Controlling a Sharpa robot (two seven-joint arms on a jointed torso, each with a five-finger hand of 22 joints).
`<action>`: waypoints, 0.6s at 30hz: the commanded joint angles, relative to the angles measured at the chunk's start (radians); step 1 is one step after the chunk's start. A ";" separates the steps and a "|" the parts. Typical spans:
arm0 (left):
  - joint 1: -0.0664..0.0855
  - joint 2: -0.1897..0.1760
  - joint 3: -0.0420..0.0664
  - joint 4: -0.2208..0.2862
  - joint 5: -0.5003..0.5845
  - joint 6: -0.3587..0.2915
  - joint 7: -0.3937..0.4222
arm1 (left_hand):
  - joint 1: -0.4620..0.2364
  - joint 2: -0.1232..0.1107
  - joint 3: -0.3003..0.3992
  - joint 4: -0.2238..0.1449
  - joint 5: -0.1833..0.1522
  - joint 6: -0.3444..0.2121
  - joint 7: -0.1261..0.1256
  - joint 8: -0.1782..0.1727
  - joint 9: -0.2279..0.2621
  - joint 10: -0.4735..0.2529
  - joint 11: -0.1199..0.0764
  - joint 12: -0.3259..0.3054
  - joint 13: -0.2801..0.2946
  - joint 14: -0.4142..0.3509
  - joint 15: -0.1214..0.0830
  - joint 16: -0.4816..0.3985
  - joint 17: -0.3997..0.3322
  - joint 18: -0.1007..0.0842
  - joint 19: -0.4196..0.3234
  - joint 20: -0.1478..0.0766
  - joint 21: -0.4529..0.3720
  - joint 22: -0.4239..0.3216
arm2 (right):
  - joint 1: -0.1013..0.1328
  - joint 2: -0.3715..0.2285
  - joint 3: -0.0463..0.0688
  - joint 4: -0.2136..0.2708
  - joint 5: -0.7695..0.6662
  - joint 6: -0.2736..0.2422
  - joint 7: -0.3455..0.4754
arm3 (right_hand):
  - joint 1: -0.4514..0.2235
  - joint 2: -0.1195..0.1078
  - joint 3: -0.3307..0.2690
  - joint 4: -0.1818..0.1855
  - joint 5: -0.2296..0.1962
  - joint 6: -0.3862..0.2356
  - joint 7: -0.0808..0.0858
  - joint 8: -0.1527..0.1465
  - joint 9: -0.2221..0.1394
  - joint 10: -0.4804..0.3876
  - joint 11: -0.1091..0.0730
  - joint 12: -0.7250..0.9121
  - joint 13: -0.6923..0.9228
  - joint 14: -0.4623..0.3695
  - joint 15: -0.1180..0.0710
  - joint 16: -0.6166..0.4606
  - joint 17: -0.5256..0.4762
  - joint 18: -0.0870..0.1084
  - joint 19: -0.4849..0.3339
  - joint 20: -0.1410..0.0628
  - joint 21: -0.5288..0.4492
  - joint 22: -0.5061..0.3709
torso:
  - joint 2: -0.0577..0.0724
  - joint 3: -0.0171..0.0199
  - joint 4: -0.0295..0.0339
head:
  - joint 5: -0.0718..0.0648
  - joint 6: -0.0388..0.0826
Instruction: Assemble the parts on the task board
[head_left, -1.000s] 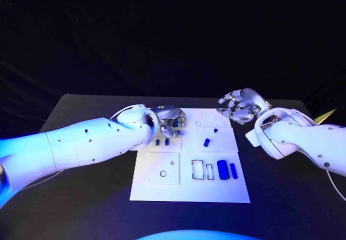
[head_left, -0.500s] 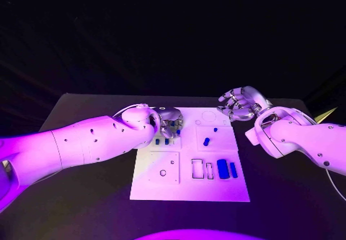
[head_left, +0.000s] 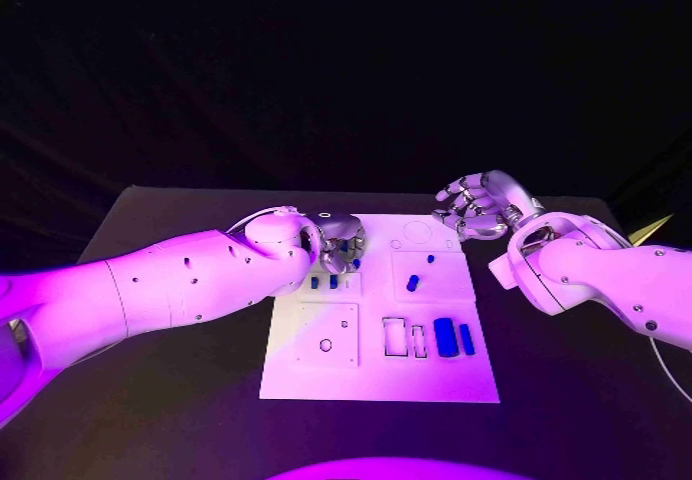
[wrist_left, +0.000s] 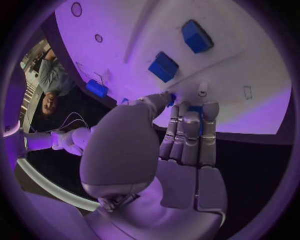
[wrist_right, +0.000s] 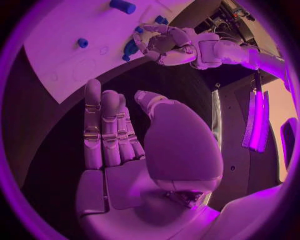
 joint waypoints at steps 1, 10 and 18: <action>0.000 0.005 0.000 -0.002 0.000 -0.004 0.002 | 0.009 0.007 0.015 -0.004 -0.006 0.024 -0.004 -0.003 -0.002 0.029 -0.007 -0.002 -0.005 0.021 -0.006 0.019 0.020 -0.013 0.023 -0.003 0.021 0.024 | -0.001 0.002 0.000 0.000 0.000 -0.004 0.016 | -0.009 -0.002 0.000 -0.008 0.004 -0.006 -0.001 0.005 -0.001 0.007 -0.001 -0.005 -0.001 -0.004 0.000 -0.003 0.000 0.012 0.007 0.003 -0.003 -0.001 | 0.000 0.0006 0.0000 | 0.001 -0.001; 0.000 0.017 0.000 -0.016 0.011 0.001 0.010 | 0.009 0.012 0.030 -0.019 -0.007 0.063 -0.014 -0.011 -0.008 0.073 -0.022 -0.012 -0.016 0.056 -0.019 0.051 0.053 -0.021 0.052 -0.015 0.052 0.063 | -0.001 0.003 0.000 0.001 0.000 0.000 0.014 | -0.011 -0.001 0.000 -0.009 0.004 -0.004 -0.002 0.007 -0.002 0.010 -0.001 -0.007 -0.005 -0.002 -0.001 -0.007 0.001 0.012 0.010 0.002 -0.008 -0.006 | 0.001 0.0004 -0.0015 | 0.000 -0.003; -0.001 0.022 0.000 -0.016 0.022 0.007 0.017 | 0.005 0.009 0.030 -0.021 -0.007 0.066 -0.015 -0.016 -0.010 0.077 -0.023 -0.018 -0.019 0.058 -0.020 0.054 0.054 -0.021 0.053 -0.016 0.054 0.066 | -0.001 0.003 0.000 0.001 0.000 0.001 0.012 | -0.013 -0.001 -0.001 -0.010 0.004 -0.001 -0.002 0.010 -0.002 0.013 -0.002 -0.009 -0.009 -0.001 -0.001 -0.011 0.002 0.012 0.012 0.002 -0.011 -0.009 | 0.000 0.0007 0.0004 | -0.003 -0.007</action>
